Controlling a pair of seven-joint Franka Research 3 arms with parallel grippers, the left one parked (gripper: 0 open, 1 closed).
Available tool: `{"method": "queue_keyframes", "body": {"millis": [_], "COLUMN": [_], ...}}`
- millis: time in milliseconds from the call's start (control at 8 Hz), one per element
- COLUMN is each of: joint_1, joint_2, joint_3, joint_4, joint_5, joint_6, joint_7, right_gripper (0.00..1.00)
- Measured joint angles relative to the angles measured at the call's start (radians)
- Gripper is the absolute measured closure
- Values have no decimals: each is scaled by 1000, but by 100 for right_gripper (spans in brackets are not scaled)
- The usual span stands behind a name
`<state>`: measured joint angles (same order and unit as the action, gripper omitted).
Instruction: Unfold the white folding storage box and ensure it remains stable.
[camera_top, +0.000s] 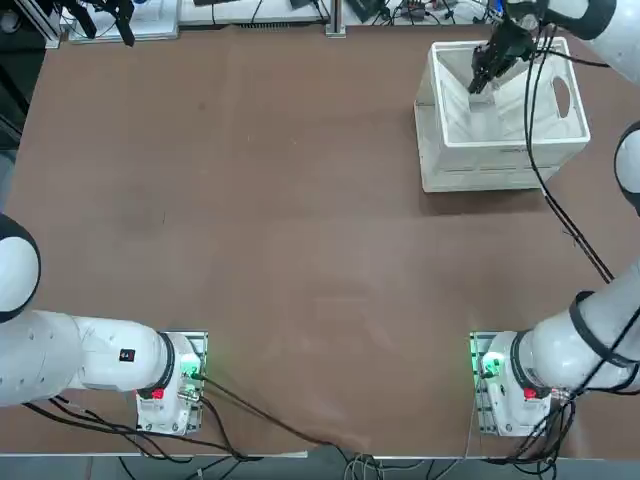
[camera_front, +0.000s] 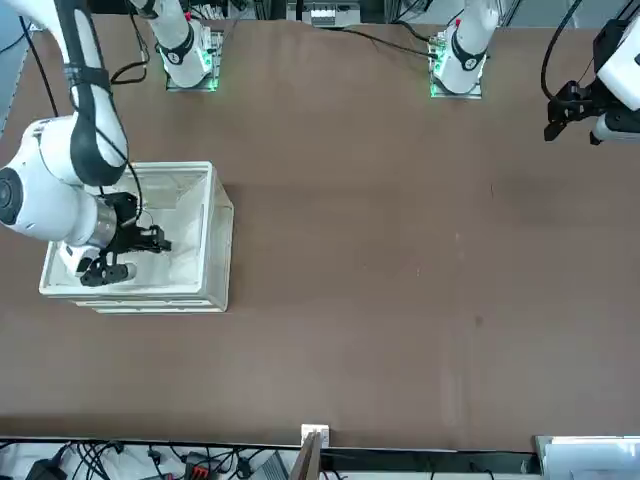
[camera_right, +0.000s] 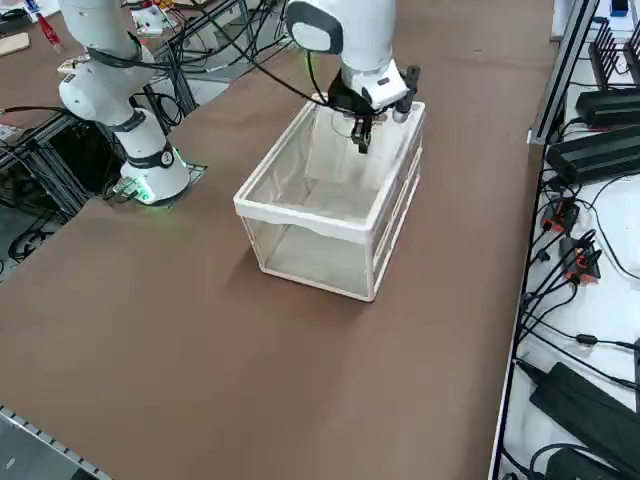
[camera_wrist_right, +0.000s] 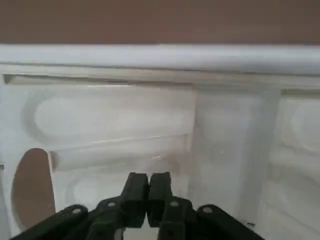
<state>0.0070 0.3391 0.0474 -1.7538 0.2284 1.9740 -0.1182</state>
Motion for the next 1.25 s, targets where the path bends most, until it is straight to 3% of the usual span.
{"method": "queue_keyframes", "body": {"millis": [125, 1250], "joint_1": [-7, -32], "joint_2": [0, 42], "joint_3": [0, 3], "joint_4": [-11, -72], "joint_5": [21, 252], "joint_6": [0, 21], "joint_7": [0, -3], "right_gripper": [98, 99]}}
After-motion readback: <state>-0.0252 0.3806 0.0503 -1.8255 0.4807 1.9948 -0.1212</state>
